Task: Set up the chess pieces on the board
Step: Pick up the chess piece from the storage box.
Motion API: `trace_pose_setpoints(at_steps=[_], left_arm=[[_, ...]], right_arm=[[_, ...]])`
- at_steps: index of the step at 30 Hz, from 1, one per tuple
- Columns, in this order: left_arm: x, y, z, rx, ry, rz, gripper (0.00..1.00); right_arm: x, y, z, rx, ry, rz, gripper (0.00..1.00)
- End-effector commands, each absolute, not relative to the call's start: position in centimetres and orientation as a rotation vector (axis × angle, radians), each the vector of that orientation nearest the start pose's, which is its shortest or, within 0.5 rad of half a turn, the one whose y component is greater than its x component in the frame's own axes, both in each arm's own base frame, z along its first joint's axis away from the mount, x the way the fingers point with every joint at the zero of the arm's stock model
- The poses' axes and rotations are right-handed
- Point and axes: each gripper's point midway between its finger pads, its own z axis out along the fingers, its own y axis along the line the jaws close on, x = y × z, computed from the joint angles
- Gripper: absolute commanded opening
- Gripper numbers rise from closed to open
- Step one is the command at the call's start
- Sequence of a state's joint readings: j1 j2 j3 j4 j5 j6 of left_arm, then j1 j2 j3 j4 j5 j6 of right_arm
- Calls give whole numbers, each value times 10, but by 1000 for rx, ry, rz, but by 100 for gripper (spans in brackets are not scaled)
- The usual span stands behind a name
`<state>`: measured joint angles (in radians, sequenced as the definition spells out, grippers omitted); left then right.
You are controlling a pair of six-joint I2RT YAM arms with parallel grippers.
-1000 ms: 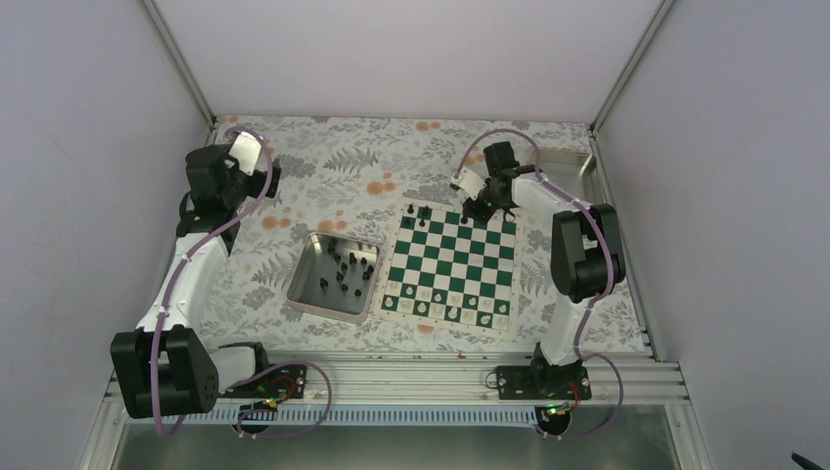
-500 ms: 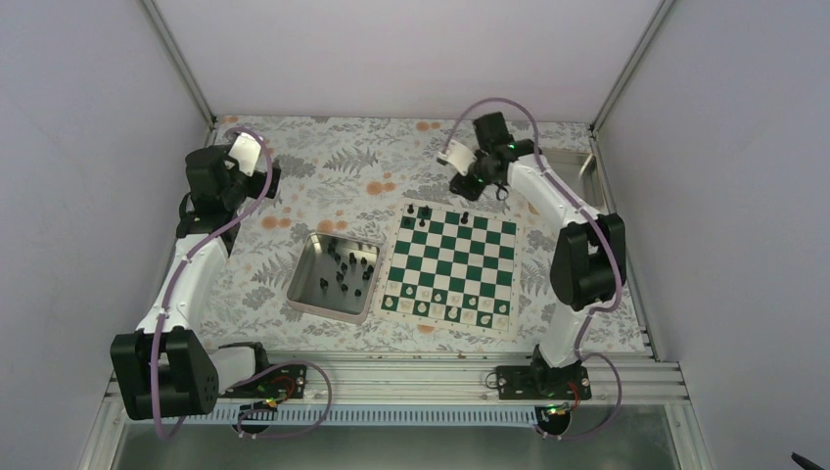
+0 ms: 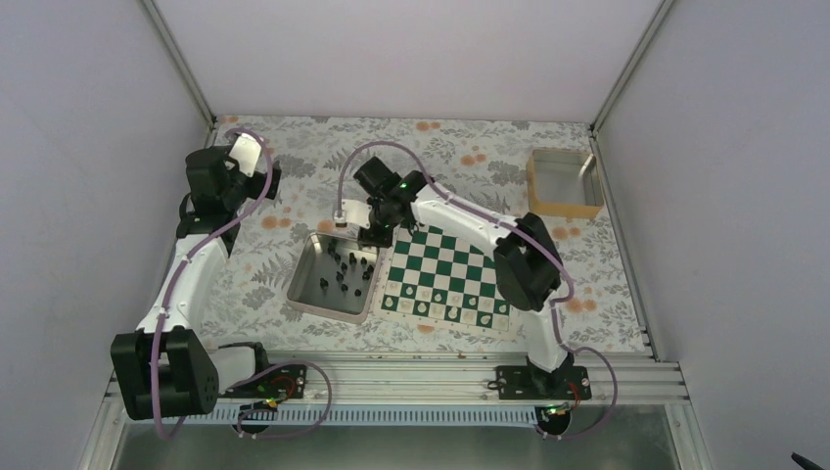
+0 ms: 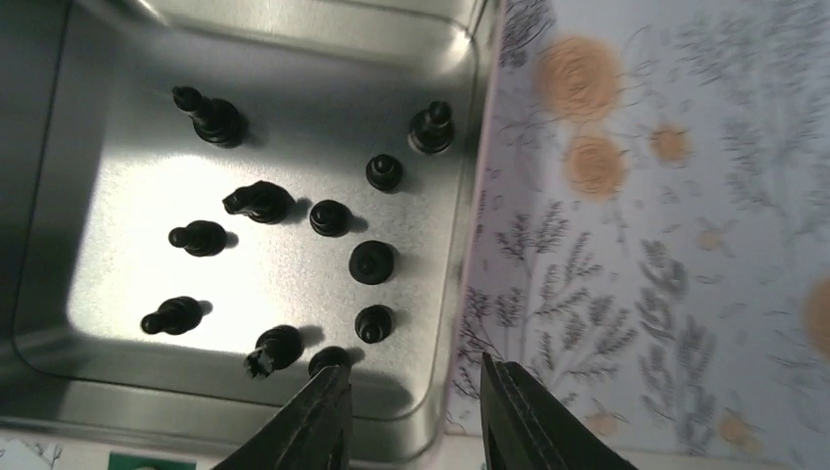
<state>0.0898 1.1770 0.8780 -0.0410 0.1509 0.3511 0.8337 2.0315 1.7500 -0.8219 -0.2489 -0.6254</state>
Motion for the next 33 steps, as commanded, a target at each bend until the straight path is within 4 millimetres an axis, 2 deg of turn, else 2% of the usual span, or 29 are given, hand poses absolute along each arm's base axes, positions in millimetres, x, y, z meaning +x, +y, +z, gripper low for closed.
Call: trace_pose_setpoints(at_steps=[1, 7, 20, 33], left_arm=[[397, 8, 265, 361, 1859, 140, 100], [395, 7, 264, 370, 1856, 133, 100], [395, 9, 263, 366, 1855, 132, 100], [395, 8, 263, 368, 1853, 121, 100]], right_arm=[[303, 413, 109, -1859, 1957, 419, 36], [291, 423, 94, -1921, 1959, 469, 35], [272, 436, 75, -2002, 1951, 506, 38], [278, 438, 63, -1997, 1956, 455, 39]])
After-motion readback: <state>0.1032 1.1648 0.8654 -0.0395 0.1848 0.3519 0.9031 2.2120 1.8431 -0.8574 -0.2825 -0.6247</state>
